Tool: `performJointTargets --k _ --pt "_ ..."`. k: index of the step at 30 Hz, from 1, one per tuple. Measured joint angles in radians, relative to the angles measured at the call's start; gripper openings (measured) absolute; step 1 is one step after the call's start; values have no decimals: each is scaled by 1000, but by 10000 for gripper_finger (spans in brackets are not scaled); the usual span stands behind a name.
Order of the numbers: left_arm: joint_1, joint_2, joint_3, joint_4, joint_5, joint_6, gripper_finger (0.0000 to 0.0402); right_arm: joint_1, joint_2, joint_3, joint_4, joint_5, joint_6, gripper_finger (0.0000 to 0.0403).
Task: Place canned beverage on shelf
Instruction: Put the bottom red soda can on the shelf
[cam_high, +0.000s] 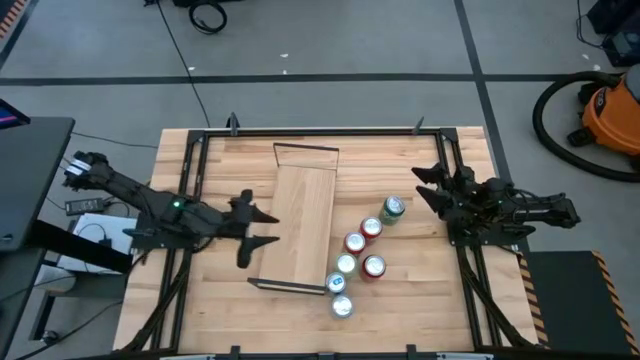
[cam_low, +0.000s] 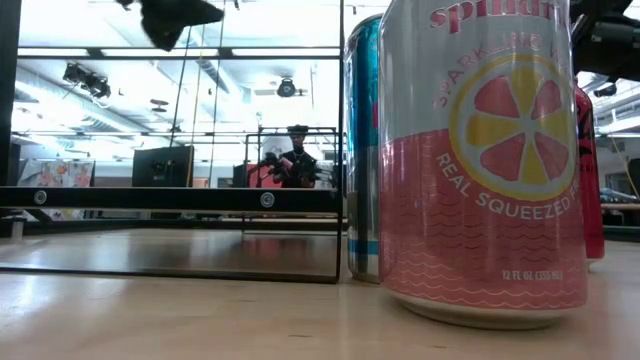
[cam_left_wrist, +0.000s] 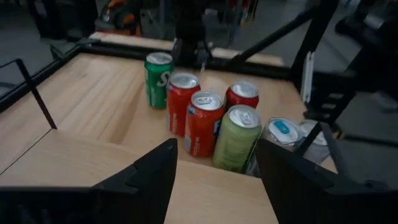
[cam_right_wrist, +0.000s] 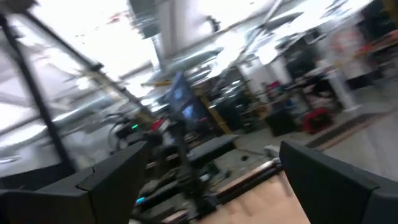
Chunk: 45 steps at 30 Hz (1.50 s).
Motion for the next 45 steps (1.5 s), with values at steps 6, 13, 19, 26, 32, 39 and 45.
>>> performJointTargets --k 6,13,19,26,32,39,45 --pt "1 207 207 -146 29 -2 229 1 49 0 -45 -58 15 371" --pt "16 409 493 -364 29 -40 229 2 176 0 -47 -59 -40 345" --pt "44 542 650 -439 91 -80 232 40 228 7 -47 -16 -62 335" --pt "89 704 766 -448 143 -103 296 165 304 73 -95 114 -123 334" --pt "152 855 905 -472 193 -109 317 286 374 139 -197 245 -190 334" --pt "220 1008 1081 -553 201 -108 318 371 398 231 -384 287 -181 334" --pt "250 1088 1157 -545 240 -114 319 436 404 292 -512 315 -174 334"
